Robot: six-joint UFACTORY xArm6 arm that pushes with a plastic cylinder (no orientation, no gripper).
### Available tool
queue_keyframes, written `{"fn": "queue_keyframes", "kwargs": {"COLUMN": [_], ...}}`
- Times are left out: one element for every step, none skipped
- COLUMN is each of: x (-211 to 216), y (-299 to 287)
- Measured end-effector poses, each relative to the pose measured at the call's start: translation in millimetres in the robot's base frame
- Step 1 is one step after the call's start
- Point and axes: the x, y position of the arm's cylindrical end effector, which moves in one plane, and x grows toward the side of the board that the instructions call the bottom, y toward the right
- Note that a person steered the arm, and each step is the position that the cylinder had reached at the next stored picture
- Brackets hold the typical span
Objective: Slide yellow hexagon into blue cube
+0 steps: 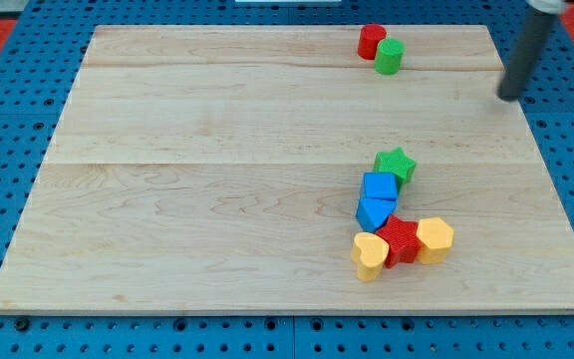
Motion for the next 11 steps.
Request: {"fn": "queue_keyframes", "kwargs": {"x": [106, 188, 189, 190, 184, 182, 203, 205, 189, 174, 153], "y": [5, -46, -109, -209, -236, -237, -185, -256, -298, -279, -245]}}
